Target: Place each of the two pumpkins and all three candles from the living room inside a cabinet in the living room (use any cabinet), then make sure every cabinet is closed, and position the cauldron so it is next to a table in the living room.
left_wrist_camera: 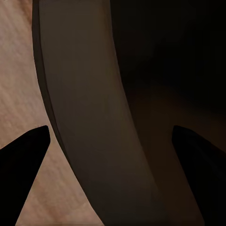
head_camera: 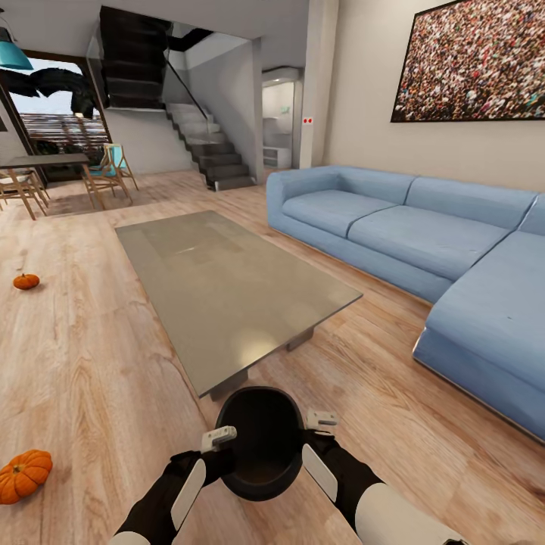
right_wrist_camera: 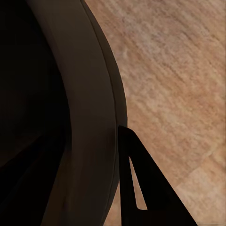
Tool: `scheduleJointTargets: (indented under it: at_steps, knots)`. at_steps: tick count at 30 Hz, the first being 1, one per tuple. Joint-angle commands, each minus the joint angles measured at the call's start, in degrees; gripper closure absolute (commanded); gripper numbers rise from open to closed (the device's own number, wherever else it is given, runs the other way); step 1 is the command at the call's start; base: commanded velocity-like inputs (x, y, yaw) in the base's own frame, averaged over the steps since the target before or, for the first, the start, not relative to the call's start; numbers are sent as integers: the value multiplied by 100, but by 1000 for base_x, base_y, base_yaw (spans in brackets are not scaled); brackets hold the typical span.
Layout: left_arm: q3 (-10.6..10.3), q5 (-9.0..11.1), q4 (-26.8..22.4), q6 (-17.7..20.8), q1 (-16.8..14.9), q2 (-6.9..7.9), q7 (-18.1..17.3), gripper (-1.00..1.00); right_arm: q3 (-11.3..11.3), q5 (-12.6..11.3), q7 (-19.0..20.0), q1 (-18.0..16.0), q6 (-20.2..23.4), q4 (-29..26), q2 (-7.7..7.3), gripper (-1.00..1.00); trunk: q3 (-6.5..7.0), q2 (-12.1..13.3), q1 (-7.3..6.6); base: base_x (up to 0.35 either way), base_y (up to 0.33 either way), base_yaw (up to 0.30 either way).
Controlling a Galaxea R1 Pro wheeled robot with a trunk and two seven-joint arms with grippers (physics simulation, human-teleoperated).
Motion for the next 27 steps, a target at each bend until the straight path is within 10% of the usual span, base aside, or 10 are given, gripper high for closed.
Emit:
scheduleJointTargets:
  at_steps: [1, 21, 22, 26, 27]
  knots:
    - [75, -46, -7, 4, 0, 4, -4, 100, -62, -20, 566, -5, -19, -22, 0, 100, 0, -1, -1, 0, 0, 0]
    - [75, -46, -7, -3, 0, 4, -5, 100, -62, -20, 566, -5, -19, -22, 0, 100, -88, -6, 10, 0, 0, 0]
    - [75, -46, -7, -3, 1, 4, -5, 100, -62, -20, 566, -5, -19, -22, 0, -100, -88, -6, 10, 0, 0, 0]
    - [75, -46, -7, -4, 0, 4, -5, 100, -62, -20, 562, -5, -19, -22, 0, -100, -88, -6, 10, 0, 0, 0]
    - [75, -46, -7, -4, 1, 4, -7, -100, -62, -20, 560, -5, -19, -22, 0, -100, -88, -6, 10, 0, 0, 0]
